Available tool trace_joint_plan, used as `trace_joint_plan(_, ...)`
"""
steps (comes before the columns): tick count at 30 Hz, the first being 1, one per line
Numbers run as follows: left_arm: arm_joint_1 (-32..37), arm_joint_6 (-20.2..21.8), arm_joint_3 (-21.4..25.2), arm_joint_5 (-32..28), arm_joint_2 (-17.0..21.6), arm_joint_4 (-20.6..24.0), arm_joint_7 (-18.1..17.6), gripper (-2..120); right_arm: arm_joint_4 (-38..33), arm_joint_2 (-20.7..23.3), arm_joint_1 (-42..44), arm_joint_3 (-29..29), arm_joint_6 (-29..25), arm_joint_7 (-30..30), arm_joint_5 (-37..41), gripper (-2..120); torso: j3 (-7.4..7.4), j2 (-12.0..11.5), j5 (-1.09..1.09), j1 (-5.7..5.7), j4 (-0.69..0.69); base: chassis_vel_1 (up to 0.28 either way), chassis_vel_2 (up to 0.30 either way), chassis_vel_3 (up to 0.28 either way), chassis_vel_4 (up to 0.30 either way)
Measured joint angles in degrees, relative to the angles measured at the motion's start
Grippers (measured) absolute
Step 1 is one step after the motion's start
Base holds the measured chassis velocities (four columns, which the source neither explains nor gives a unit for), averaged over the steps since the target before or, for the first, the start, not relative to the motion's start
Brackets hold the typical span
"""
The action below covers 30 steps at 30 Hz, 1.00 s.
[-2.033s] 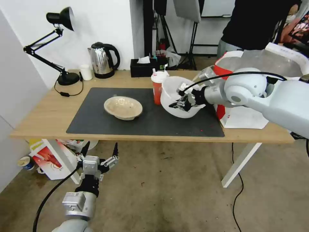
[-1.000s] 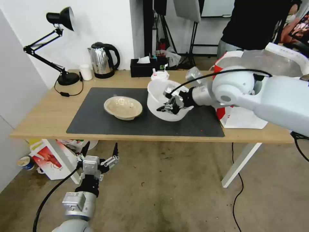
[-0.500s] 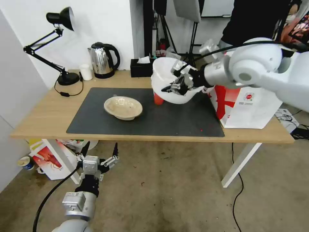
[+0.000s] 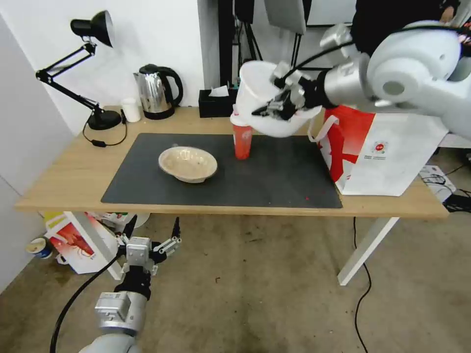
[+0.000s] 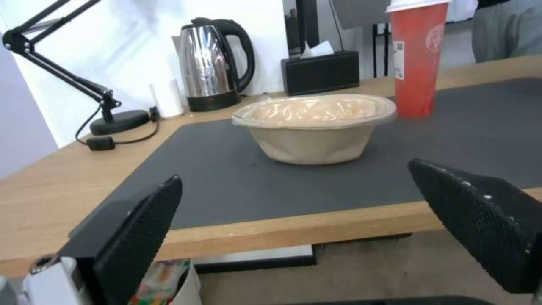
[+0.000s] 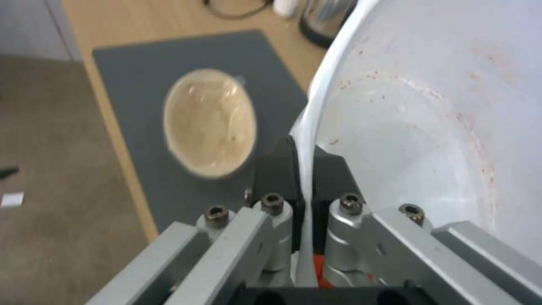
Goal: Pick up the trash from the table and place it into the takeout bag.
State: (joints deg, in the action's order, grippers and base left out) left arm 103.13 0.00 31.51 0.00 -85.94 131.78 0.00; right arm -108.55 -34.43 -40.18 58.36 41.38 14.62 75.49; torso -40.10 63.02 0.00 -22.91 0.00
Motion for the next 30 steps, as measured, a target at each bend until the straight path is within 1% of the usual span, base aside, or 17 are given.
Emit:
trace_joint_plan(7,0.0,0.0,0.0,0.0,0.0,0.0,0.0,100,3.0,-0.2,-3.2,-0.9,0.0,-0.1,2.2,0,0.00,0.0,0.00,0.00,-0.01,0.000,0.000,0.000,0.000)
trace_joint_plan(11,0.0,0.0,0.0,0.0,0.0,0.0,0.0,100,7.1,-1.1,-5.8,-2.6,0.0,-0.3,4.3,0,0.00,0.0,-0.02,0.00,0.00,0.000,0.000,0.000,0.000)
trace_joint_plan(16,0.0,0.0,0.0,0.0,0.0,0.0,0.0,100,10.4,-1.0,-6.7,-3.0,0.0,-0.2,4.4,0,0.00,0.0,0.00,0.00,0.00,0.000,0.000,0.000,0.000)
trace_joint_plan(20,0.0,0.0,0.0,0.0,0.0,0.0,0.0,100,14.0,0.1,-6.7,-3.8,0.0,0.3,4.1,0,0.00,0.0,0.01,0.00,0.00,0.000,0.000,0.000,0.000)
trace_joint_plan(21,0.0,0.0,0.0,0.0,0.0,0.0,0.0,100,14.0,0.1,-6.7,-3.8,0.0,0.3,4.1,0,0.00,0.0,0.01,0.00,0.00,0.000,0.000,0.000,0.000)
trace_joint_plan(24,0.0,0.0,0.0,0.0,0.0,0.0,0.0,100,16.4,1.3,-6.7,-3.9,0.0,1.5,2.5,0,0.00,0.0,0.01,0.00,-0.01,0.000,0.000,0.000,0.000)
trace_joint_plan(30,0.0,0.0,0.0,0.0,0.0,0.0,0.0,100,17.5,2.8,-6.5,-4.5,0.0,1.7,1.7,0,0.00,0.0,0.00,0.00,0.00,0.000,0.000,0.000,0.000)
